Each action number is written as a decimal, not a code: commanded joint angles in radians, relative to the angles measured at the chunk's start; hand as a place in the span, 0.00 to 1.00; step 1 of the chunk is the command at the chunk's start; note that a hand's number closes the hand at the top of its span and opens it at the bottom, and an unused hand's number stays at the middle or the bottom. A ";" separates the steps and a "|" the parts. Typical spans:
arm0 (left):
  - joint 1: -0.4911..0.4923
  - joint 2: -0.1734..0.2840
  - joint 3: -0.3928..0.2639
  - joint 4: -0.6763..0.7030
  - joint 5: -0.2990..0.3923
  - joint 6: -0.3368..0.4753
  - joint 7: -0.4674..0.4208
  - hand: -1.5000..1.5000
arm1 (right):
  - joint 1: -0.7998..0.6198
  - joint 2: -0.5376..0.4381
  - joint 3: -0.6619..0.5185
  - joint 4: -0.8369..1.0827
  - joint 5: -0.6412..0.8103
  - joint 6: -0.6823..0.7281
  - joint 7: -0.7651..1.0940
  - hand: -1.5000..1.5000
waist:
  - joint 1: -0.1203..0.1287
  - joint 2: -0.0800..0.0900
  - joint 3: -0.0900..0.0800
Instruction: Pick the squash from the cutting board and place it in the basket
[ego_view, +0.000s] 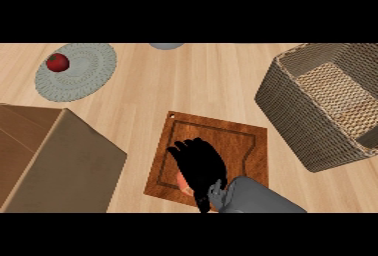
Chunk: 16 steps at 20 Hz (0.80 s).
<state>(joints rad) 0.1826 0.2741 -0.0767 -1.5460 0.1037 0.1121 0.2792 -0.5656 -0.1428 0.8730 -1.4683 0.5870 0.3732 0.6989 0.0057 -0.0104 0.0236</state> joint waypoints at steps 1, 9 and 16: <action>-0.027 -0.027 -0.031 0.040 0.003 -0.024 0.043 0.50 | -0.016 -0.017 -0.008 -0.001 0.027 0.037 -0.051 1.00 | -0.005 0.011 -0.024; -0.004 0.000 0.016 0.069 0.030 -0.068 0.005 0.50 | 0.016 -0.003 0.080 0.108 0.199 -0.087 -0.180 1.00 | 0.000 0.012 -0.024; 0.098 -0.035 0.014 0.055 0.008 -0.015 -0.038 0.50 | 0.381 -0.433 0.191 -0.398 0.240 -0.140 -0.202 1.00 | -0.068 -0.003 -0.025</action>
<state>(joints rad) 0.2295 0.2828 -0.0415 -1.5726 0.1012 0.1158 0.2953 -0.3465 -0.4128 0.9906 -1.7145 0.7878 0.2715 0.5167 -0.0385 -0.0254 0.0213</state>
